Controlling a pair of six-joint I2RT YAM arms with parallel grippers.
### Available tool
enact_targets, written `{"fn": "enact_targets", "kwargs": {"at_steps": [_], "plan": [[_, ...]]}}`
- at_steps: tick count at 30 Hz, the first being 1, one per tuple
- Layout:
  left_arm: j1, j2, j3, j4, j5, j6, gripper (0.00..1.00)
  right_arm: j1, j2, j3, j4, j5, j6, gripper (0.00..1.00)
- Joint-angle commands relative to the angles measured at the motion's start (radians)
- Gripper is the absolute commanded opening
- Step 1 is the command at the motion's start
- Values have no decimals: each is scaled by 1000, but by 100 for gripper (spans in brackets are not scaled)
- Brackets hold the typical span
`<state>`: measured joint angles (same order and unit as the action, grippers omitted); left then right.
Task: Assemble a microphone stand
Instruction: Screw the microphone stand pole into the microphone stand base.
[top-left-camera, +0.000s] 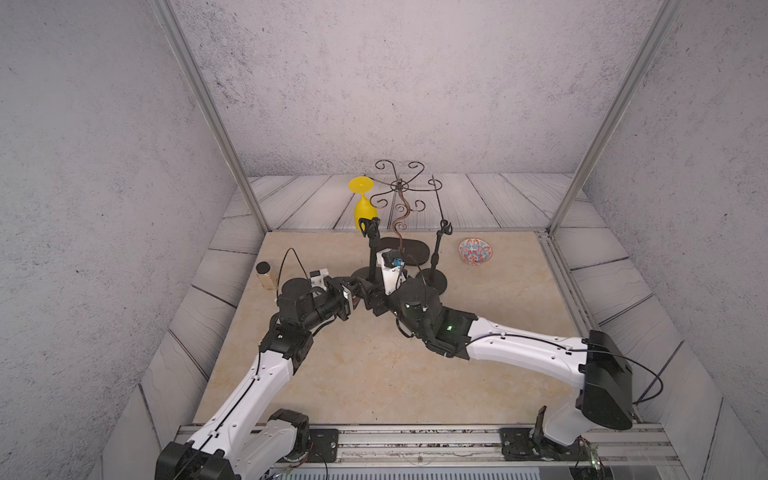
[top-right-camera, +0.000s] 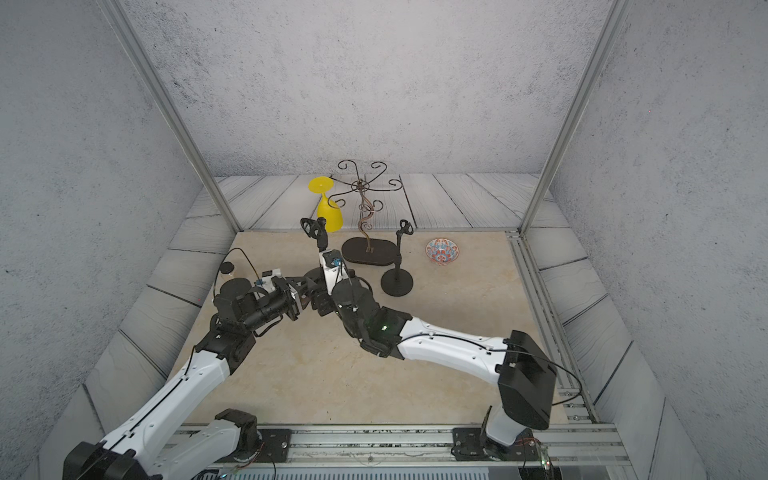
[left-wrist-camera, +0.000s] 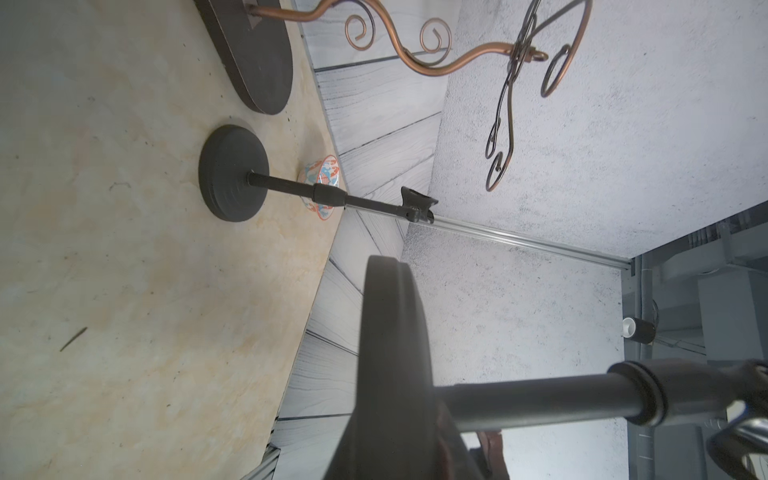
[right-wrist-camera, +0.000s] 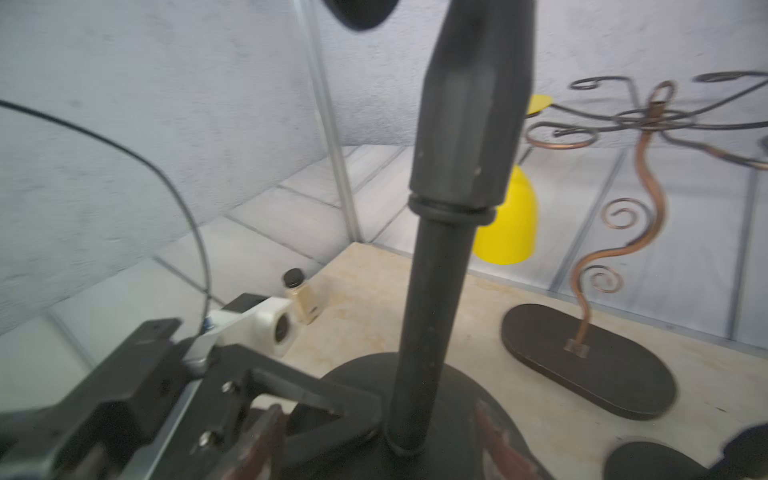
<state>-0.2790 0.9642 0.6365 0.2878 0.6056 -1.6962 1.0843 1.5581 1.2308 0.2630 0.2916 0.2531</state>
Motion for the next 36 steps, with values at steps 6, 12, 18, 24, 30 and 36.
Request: {"fn": "enact_targets", "kwargs": {"at_steps": [6, 12, 18, 24, 30, 36], "plan": [[-5, -65, 10, 140, 42, -9, 0, -230, -96, -26, -31, -768, -95, 73], [-5, -81, -1, 155, 48, -26, 0, -324, -16, 61, -83, -1052, -159, 66], [-6, -84, -1, 160, 54, -32, 0, -337, 49, 146, -141, -1097, -211, 62], [-5, -85, -1, 163, 55, -34, 0, -349, 112, 204, -116, -1097, -179, 54], [-5, -83, 1, 168, 54, -36, 0, -348, 150, 226, -57, -1060, -110, 19], [-5, -76, 3, 170, 55, -32, 0, -238, 84, 114, -23, -599, -59, 0]]}}
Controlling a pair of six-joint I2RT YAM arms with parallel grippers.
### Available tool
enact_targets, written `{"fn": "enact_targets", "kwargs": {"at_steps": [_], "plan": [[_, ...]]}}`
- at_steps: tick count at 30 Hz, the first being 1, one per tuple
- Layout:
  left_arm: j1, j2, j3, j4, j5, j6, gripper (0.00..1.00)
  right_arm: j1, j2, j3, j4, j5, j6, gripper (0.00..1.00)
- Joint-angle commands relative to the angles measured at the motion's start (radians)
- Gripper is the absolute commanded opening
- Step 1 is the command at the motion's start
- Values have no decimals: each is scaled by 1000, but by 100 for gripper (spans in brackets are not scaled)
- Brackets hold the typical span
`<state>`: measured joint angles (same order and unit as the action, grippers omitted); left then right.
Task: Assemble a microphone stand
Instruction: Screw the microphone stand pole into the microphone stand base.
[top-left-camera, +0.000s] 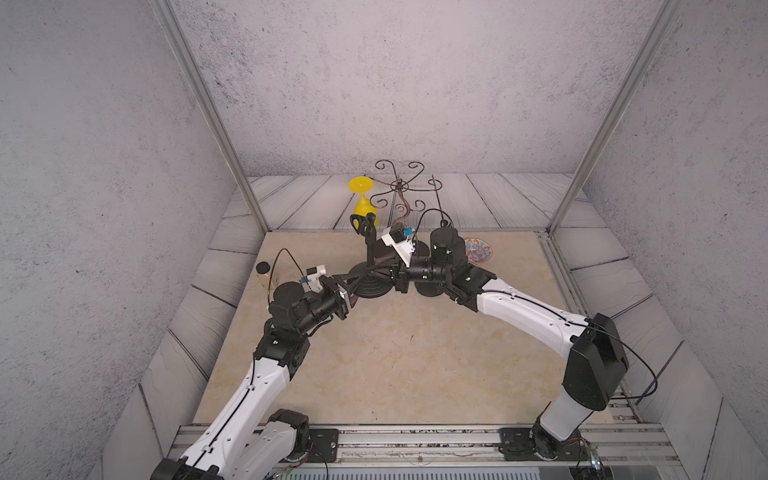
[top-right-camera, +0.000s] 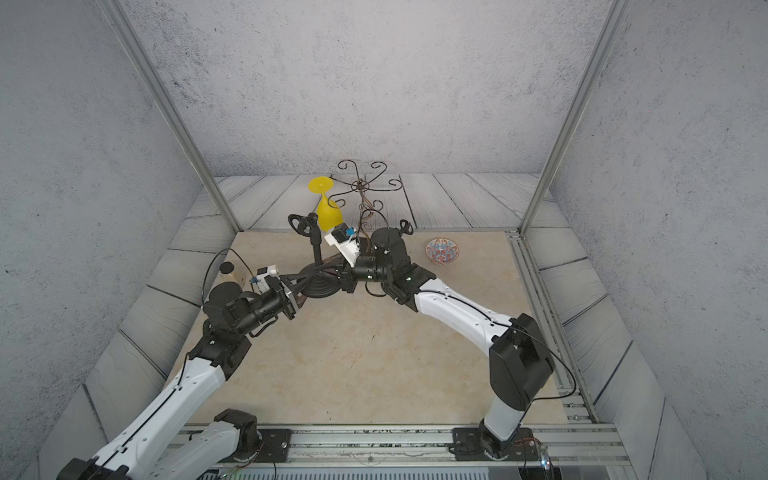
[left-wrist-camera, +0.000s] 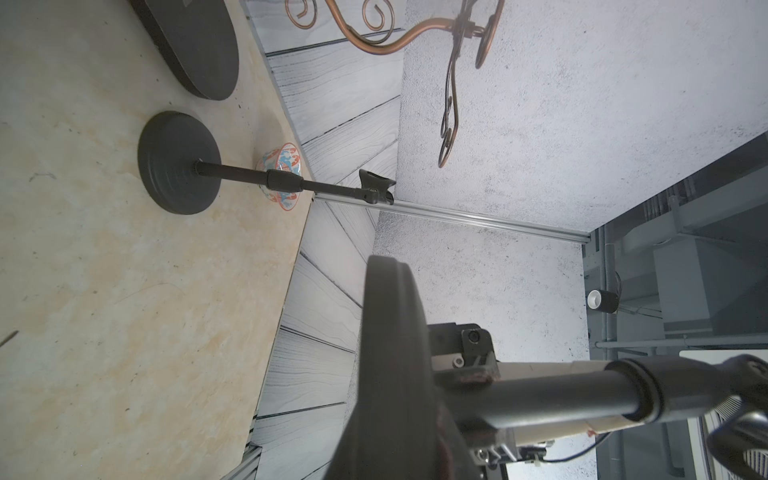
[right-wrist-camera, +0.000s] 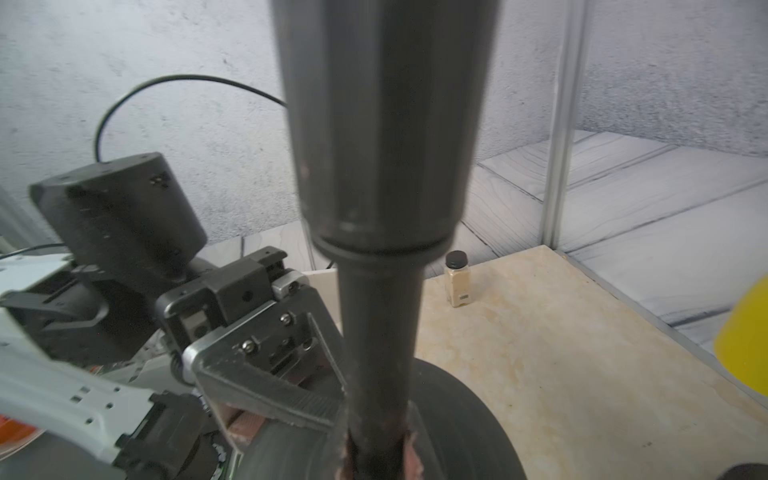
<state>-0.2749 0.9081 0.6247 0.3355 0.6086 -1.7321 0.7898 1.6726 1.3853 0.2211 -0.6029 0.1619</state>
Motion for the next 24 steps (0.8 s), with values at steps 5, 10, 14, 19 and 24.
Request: {"fn": "enact_targets", "kwargs": {"at_steps": [5, 10, 14, 19, 24], "plan": [[-9, -14, 13, 116, 54, 9, 0, 305, 15, -29, 14, 1035, 140, 0], [-10, -10, 13, 117, 51, 9, 0, 430, 111, 94, -62, 1424, 340, 0], [-9, -8, 18, 117, 51, 9, 0, 431, 68, 67, -18, 1369, 295, 10], [-9, -12, 17, 117, 51, 8, 0, 356, -109, -122, 130, 939, 132, 69], [-9, -19, 9, 120, 53, 2, 0, 205, -227, -196, 100, 467, 61, 76]]}}
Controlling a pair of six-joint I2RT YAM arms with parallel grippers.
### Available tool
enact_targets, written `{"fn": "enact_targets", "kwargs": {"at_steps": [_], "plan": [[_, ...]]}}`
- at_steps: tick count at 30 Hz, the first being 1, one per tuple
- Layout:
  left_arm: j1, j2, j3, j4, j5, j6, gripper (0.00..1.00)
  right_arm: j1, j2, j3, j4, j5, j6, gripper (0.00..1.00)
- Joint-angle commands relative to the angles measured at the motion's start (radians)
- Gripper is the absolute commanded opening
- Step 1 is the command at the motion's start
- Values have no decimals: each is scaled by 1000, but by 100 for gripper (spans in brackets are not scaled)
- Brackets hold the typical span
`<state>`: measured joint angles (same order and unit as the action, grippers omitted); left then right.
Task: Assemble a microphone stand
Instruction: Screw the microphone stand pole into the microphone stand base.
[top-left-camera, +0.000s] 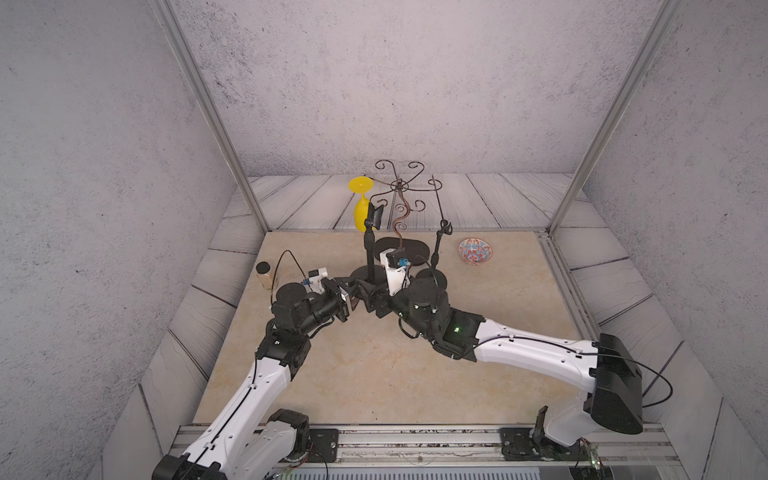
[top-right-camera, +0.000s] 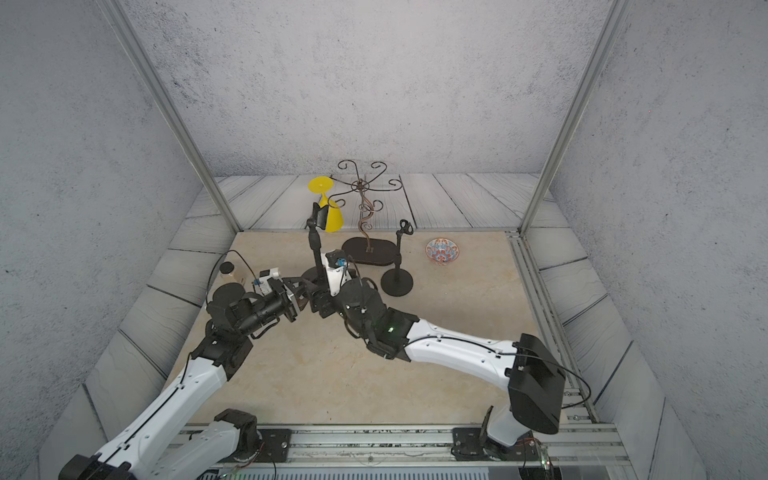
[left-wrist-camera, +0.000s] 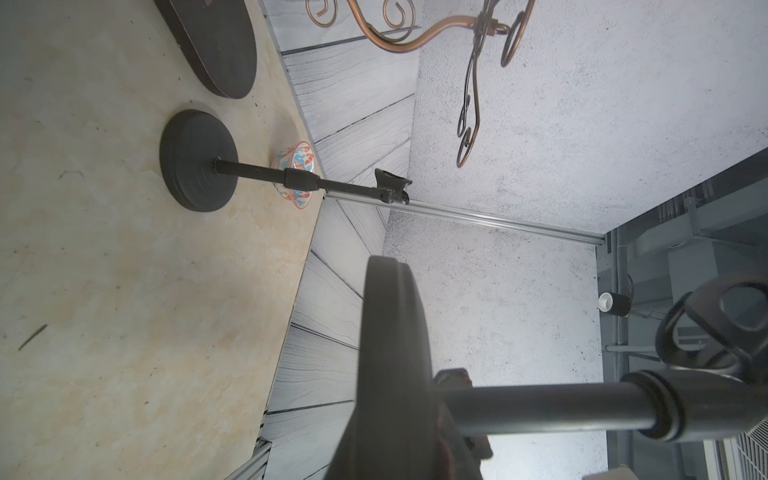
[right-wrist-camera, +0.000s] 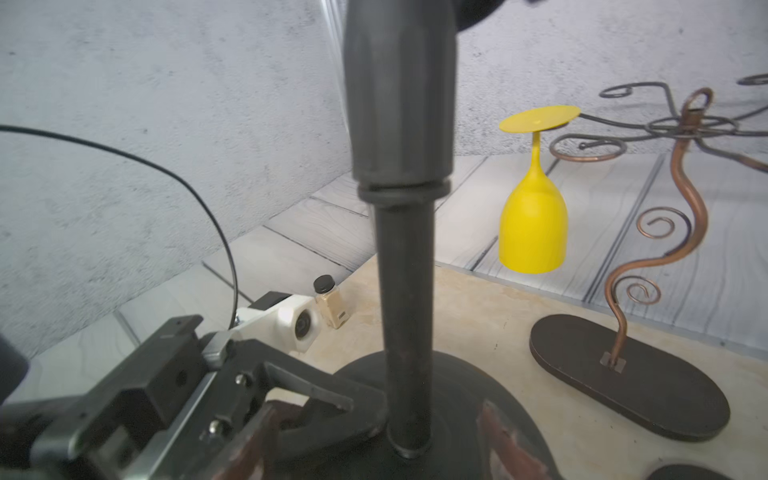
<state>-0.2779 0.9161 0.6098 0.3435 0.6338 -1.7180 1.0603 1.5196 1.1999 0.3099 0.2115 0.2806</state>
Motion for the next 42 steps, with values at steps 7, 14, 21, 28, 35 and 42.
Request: {"fn": "enact_targets", "kwargs": {"at_steps": [7, 14, 21, 28, 35, 42], "plan": [[-6, -28, 25, 121, 30, -23, 0, -242, -66, 33, -74, -777, -146, 72], [-6, -29, 30, 127, 34, -29, 0, -316, 36, 159, -176, -986, -196, 63], [-6, -28, 31, 132, 33, -35, 0, -352, 145, 264, -189, -1069, -181, 56], [-6, -26, 31, 136, 30, -36, 0, -354, 235, 331, -138, -1162, -119, 48], [-4, -19, 39, 137, 27, -36, 0, -349, 239, 270, 9, -1096, 9, 17], [-3, -20, 42, 115, 17, -16, 0, -184, 103, 44, 22, -277, 63, 0]]}}
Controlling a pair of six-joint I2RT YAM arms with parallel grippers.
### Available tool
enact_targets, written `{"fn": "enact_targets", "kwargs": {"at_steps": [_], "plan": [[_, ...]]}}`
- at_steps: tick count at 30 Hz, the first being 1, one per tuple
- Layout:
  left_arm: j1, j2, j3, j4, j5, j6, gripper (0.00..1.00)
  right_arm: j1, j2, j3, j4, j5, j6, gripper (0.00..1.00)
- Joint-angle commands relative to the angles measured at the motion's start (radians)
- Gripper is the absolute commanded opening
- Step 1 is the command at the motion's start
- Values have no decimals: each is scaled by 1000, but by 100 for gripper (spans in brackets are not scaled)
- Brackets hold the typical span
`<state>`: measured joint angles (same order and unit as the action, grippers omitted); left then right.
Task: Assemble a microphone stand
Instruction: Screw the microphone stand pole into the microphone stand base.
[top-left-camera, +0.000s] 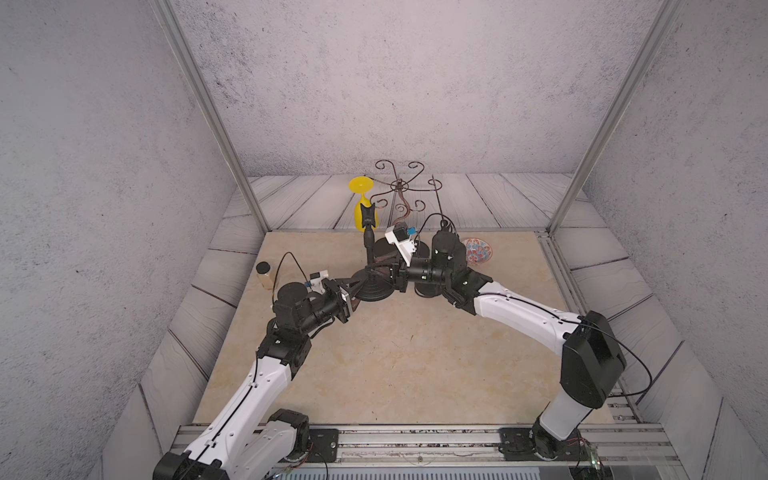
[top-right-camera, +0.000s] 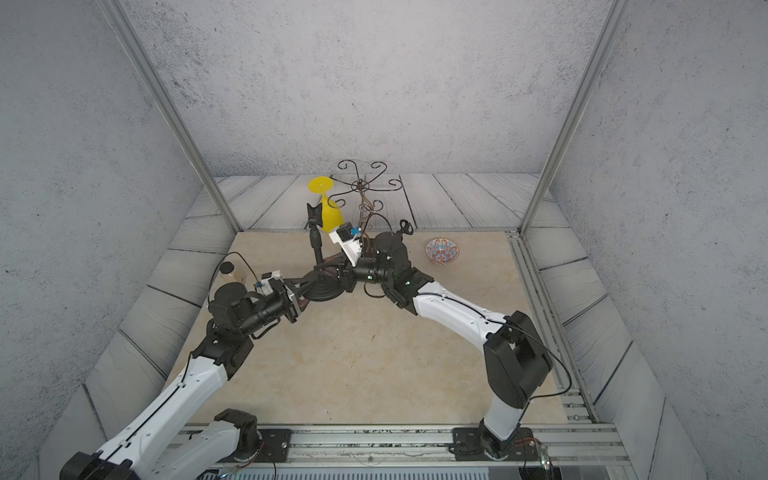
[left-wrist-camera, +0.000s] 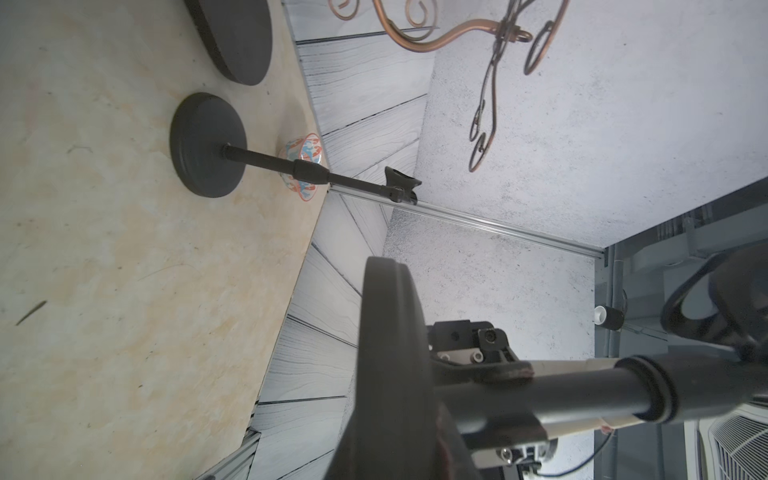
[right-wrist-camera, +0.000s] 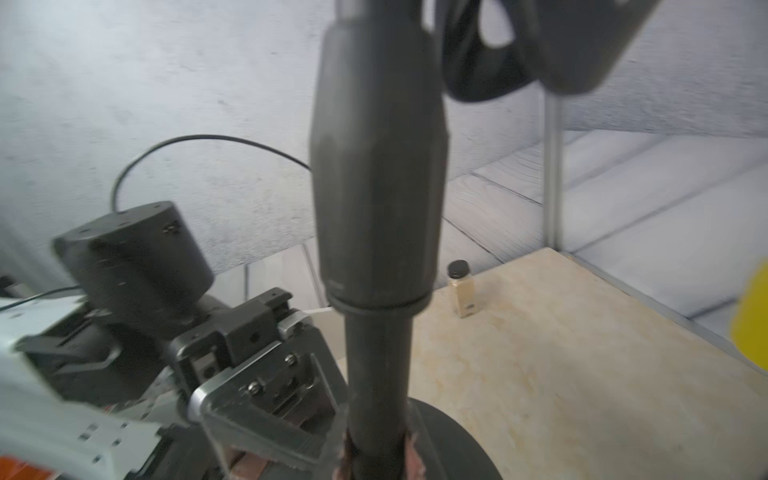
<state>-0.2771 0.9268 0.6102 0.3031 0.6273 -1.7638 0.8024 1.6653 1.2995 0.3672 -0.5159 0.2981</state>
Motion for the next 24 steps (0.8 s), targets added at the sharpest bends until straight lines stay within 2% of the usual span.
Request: {"fn": "enact_targets", "kwargs": {"at_steps": [1, 3, 5, 7, 9, 11, 12, 13, 14, 15, 16, 19, 24], "plan": [[-4, -30, 43, 149, 22, 34, 0, 135, -46, -72, -38, 655, 62, 0], [-4, -29, 43, 146, 17, 36, 0, 239, -22, -73, -21, 1049, 104, 0], [-3, -34, 43, 140, 11, 42, 0, 330, 42, -16, -5, 1349, 134, 0], [-2, -36, 45, 130, 11, 46, 0, 394, 124, 115, -81, 1541, 142, 0], [-3, -34, 44, 127, 11, 49, 0, 424, 175, 217, -158, 1590, 145, 0], [-2, -35, 39, 129, 11, 47, 0, 430, 172, 226, -158, 1536, 122, 0], [-1, -36, 37, 130, 11, 46, 0, 428, 150, 196, -129, 1491, 106, 6], [-1, -37, 36, 130, 11, 46, 0, 421, 119, 139, -55, 1385, 43, 31], [-1, -37, 36, 130, 10, 46, 0, 412, 82, 79, 10, 1252, -19, 52], [1, -37, 34, 130, 9, 47, 0, 398, 34, 16, 55, 1108, -69, 64], [1, -36, 31, 129, 9, 47, 0, 380, -13, -36, 74, 985, -84, 71], [3, -32, 27, 137, 17, 43, 0, 301, -139, -132, 54, 693, -85, 80], [4, -37, 22, 144, 21, 35, 0, 114, -229, -143, -62, 241, -85, 81]]}}
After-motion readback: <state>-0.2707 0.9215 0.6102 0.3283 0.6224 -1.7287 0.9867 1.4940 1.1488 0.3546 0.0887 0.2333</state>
